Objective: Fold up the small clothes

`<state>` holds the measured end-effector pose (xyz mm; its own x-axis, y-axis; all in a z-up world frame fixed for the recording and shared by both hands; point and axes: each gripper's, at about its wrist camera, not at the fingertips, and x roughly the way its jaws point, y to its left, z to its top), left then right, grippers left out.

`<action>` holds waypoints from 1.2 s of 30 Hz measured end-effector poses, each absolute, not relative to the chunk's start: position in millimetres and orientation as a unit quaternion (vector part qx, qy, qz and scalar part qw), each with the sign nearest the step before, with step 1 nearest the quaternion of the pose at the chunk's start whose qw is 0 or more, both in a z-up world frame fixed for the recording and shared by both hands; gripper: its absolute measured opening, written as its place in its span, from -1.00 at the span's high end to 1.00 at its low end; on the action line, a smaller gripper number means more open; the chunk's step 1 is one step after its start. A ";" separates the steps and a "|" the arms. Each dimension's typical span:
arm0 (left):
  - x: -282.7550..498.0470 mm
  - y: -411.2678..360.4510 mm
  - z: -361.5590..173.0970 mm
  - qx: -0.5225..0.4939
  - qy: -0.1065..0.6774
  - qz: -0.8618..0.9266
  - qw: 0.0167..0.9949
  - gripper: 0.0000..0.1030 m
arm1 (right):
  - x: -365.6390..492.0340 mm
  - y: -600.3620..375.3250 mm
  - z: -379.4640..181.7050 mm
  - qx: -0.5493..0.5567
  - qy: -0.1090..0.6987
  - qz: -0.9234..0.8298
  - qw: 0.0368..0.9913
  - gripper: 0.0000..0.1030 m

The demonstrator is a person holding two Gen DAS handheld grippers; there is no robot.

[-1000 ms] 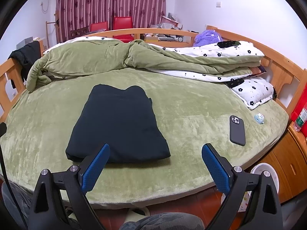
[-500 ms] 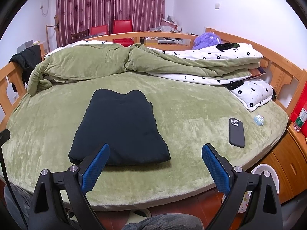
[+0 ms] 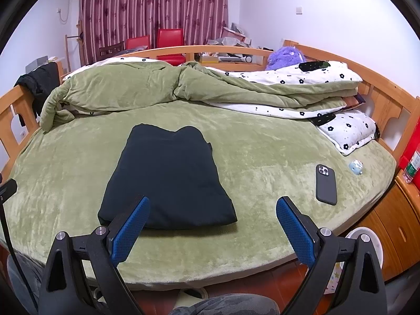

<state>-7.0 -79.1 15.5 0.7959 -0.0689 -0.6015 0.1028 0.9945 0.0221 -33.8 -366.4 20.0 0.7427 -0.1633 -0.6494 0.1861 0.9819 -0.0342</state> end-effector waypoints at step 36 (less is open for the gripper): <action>-4.2 -73.8 14.6 0.022 0.316 -0.042 0.948 -0.78 | -31.7 -361.0 21.5 0.020 0.344 -0.092 0.934 -0.86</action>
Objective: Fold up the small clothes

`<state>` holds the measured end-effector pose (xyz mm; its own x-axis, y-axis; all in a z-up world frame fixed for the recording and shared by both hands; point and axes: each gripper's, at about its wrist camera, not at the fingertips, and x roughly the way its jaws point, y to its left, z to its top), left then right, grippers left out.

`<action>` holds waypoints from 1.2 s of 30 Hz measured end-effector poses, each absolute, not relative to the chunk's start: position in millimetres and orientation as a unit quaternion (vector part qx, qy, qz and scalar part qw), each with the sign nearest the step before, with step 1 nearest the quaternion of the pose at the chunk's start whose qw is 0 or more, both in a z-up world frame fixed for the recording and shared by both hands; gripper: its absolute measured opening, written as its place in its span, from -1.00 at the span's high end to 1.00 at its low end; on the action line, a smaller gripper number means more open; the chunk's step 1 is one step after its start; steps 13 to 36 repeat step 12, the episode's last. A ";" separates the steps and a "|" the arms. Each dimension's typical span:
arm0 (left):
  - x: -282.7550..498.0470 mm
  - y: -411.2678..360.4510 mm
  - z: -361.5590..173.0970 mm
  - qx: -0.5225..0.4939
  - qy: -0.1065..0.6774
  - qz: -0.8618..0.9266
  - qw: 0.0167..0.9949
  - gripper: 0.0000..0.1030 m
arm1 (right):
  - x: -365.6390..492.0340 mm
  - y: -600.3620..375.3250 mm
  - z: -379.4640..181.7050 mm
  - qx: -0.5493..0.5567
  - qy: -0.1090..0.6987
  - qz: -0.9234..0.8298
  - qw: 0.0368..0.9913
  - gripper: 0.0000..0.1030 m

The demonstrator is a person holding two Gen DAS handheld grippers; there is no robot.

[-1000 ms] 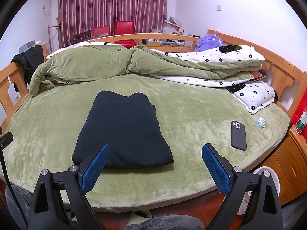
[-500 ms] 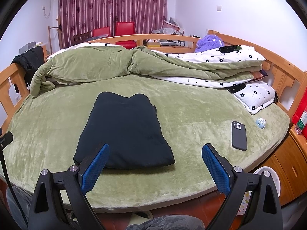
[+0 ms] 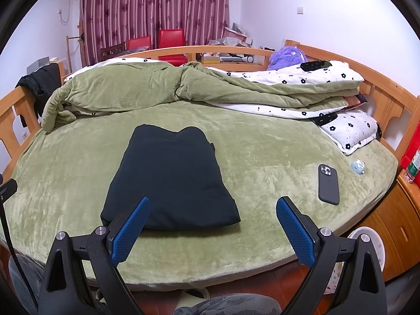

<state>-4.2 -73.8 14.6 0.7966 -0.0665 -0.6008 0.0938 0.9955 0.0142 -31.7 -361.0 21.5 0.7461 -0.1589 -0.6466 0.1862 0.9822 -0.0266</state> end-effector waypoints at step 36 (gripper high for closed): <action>-4.4 -75.6 14.3 0.022 0.316 -0.042 0.948 -0.78 | -32.8 -357.2 17.6 0.020 0.344 -0.087 0.935 -0.86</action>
